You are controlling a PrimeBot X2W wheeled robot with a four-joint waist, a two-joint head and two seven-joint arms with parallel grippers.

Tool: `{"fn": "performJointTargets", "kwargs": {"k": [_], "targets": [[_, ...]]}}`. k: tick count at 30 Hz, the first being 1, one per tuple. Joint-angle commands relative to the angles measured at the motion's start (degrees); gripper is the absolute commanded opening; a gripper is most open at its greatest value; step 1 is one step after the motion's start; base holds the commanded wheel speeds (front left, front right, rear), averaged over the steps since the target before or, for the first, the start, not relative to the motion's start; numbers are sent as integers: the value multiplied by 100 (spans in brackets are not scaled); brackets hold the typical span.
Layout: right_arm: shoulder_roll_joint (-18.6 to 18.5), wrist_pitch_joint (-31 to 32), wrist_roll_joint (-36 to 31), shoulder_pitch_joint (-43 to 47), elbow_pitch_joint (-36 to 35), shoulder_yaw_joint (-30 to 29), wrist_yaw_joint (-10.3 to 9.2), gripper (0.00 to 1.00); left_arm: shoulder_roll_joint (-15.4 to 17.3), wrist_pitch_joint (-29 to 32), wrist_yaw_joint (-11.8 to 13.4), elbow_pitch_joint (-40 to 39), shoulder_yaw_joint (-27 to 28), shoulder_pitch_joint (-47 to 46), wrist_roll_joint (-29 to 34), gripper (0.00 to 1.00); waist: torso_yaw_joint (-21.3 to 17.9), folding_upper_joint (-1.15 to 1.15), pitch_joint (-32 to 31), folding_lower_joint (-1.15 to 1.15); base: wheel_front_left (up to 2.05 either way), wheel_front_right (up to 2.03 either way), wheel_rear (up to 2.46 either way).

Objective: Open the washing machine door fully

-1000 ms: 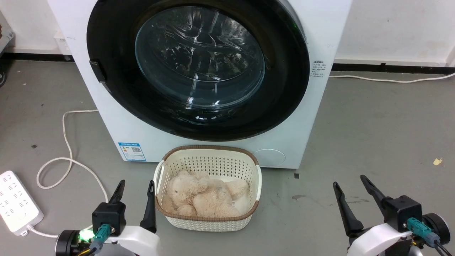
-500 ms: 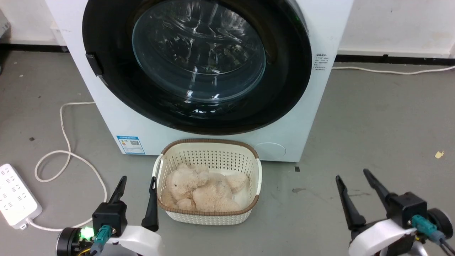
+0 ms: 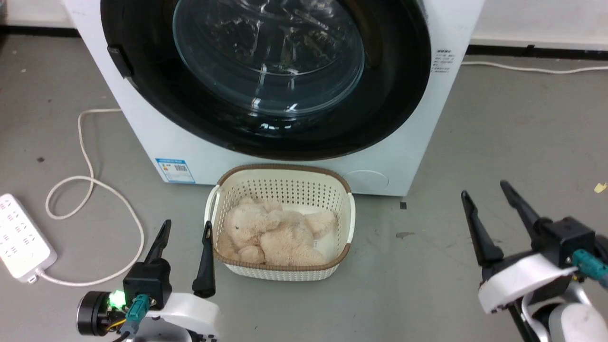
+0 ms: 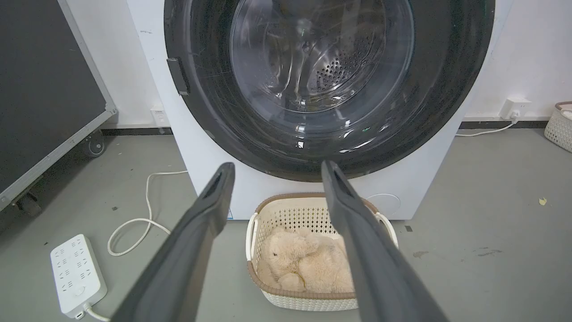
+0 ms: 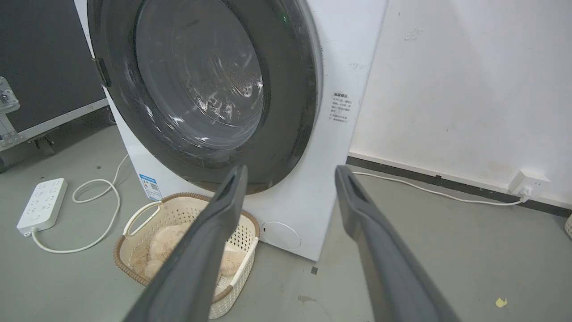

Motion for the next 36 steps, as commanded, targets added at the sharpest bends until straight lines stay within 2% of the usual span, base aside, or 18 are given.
{"fn": "performJointTargets", "kwargs": {"k": [1,15,16,17,18,27,36], "targets": [[-64,2,45,-151,-18,9,-2,100,0,-68,38,-35,-19,-96,-30,100,16,0,34,-1,0,0,0],[-256,150,469,-1083,183,-44,-2,100,0,-235,108,-145,-95,-215,-59,100,127,0,296,-1,0,0,0],[-242,181,540,-1154,213,-73,-2,94,0,-247,114,-158,-100,-224,-60,100,133,0,328,-1,0,0,0],[-231,218,604,-1226,243,-100,-2,52,0,-259,120,-171,-104,-233,-61,100,140,0,364,-1,0,0,0],[-219,268,671,-1300,279,-119,-2,0,0,-271,127,-184,-108,-243,-63,100,145,0,402,-1,0,0,0],[19,710,1280,-2139,737,-429,-3,0,0,-379,177,-270,-154,-376,-105,100,217,0,706,-1,0,0,0],[124,1314,1736,-3186,1500,-1207,-3,0,0,-486,257,-333,-224,-499,-146,100,363,0,971,-1,0,0,0]]}}
